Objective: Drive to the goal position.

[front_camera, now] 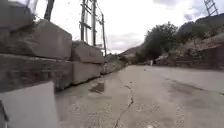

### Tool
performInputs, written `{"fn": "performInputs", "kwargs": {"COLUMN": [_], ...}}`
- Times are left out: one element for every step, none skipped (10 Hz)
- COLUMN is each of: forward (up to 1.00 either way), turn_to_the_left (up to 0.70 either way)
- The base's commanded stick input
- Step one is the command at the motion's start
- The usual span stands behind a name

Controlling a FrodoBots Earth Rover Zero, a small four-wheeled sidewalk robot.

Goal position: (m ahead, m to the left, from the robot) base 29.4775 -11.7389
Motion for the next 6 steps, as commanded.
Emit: {"fn": "performInputs", "kwargs": {"forward": [0.70, 0.70, 0.70, 0.70, 0.70, 0.70], "turn_to_the_left": [0.00, 0.00, 0.00, 0.00, 0.00, 0.00]}}
